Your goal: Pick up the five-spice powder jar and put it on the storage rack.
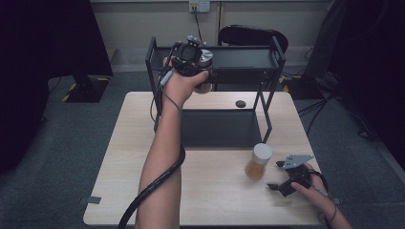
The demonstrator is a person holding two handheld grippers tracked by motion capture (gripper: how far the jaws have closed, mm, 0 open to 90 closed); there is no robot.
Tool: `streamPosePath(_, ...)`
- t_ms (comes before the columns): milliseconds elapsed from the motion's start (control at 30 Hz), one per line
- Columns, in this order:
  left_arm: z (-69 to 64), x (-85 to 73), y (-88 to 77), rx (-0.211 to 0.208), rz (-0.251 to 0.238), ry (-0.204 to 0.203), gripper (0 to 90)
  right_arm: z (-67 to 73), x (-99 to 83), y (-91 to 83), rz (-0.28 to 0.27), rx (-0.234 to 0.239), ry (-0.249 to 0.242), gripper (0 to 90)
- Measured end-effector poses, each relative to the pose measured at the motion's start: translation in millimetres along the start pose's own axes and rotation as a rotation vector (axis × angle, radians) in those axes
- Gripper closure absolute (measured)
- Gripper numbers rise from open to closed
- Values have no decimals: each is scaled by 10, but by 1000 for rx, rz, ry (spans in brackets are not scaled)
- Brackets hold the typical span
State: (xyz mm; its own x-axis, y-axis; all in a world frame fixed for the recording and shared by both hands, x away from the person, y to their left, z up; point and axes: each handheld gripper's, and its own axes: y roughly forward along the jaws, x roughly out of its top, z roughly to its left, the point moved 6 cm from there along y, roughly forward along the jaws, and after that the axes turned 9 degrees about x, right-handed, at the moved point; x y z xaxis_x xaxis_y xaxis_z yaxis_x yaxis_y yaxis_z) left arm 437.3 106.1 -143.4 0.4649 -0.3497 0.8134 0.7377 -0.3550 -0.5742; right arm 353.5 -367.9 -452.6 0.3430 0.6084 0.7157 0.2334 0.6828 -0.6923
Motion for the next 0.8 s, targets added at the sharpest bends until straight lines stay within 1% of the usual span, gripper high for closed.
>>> streamPosePath(100,13,44,-30,5,-4,1,316,0,0,0,0,0,0,0)
streamPosePath(300,39,118,-69,6,-16,-14,316,0,0,0,-1,0,0,0)
streamPosePath(400,49,179,-94,9,-17,-15,316,0,0,0,0,0,0,0)
streamPosePath(667,66,275,-105,22,-18,-18,316,0,0,0,-1,0,0,0)
streamPosePath(800,81,310,-99,29,-23,-26,316,0,-1,0,-1,0,0,0)
